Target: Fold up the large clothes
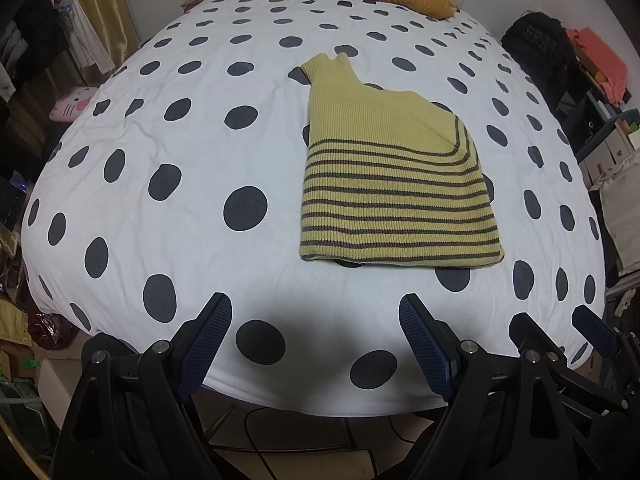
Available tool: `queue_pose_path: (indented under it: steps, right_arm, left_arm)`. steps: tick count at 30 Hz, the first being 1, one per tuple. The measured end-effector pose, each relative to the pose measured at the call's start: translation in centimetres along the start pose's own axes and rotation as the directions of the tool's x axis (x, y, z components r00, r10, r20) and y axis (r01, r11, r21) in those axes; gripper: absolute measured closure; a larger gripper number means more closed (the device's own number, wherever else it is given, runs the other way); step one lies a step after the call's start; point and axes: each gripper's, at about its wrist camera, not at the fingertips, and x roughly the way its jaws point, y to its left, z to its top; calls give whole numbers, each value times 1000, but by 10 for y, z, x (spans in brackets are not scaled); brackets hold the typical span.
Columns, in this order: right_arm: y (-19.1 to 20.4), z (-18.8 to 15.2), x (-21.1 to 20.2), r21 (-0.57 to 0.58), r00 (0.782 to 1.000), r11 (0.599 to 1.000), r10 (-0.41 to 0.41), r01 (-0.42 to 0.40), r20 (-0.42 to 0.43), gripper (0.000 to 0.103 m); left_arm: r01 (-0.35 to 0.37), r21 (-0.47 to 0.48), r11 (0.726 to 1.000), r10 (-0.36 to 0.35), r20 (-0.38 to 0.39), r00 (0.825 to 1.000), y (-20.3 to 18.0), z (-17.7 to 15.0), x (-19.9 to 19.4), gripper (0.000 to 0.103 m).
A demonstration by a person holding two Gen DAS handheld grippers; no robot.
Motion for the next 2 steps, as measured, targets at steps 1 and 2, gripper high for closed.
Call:
queue_pose_path:
  steps: [1, 2]
  right_arm:
    - [0, 0, 0, 0, 1000, 1000, 0, 0, 0, 25]
    - [0, 0, 0, 0, 1000, 1000, -1, 1, 0, 25]
  left_arm:
    - [0, -1, 1000, 0, -1, 1000, 0, 0, 0, 17]
    - [1, -1, 1000, -1, 0, 1000, 0, 0, 0, 17]
